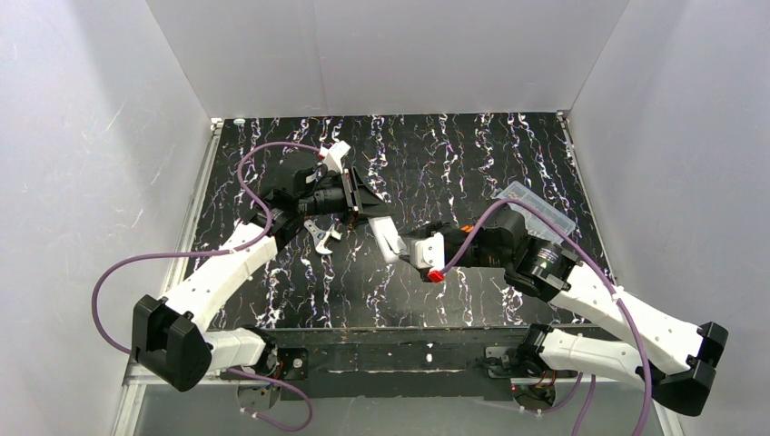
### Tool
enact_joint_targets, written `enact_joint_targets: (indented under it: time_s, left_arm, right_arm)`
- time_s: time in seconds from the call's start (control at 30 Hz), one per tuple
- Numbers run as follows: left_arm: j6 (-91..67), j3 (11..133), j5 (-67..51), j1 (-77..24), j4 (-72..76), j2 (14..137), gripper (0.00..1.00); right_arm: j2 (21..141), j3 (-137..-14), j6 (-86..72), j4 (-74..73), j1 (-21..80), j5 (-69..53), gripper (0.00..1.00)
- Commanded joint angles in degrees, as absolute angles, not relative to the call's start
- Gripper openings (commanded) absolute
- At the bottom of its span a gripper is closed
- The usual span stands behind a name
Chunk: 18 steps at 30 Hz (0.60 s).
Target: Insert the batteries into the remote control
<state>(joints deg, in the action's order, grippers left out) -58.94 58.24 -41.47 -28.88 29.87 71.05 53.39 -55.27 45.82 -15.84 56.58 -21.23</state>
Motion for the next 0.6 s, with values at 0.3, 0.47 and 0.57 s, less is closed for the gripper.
enact_joint_targets:
  time_s: [0.3, 0.47, 0.57]
  left_arm:
    - [-59.2, 58.4, -44.5, -29.2, 32.2, 70.2, 0.00]
    - [-58.9, 57.6, -43.3, -29.2, 32.5, 69.9, 0.00]
    - [-58.8, 57.0, -42.6, -29.1, 33.0, 69.6, 0.00]
  right_arm:
    - [51.1, -54.0, 36.2, -10.0, 56.3, -22.0, 0.60]
    - [48.8, -50.7, 18.2, 3.6, 56.3, -11.5, 0.62]
    - [48.7, -52.0, 6.0, 5.1, 56.3, -2.1, 0.60]
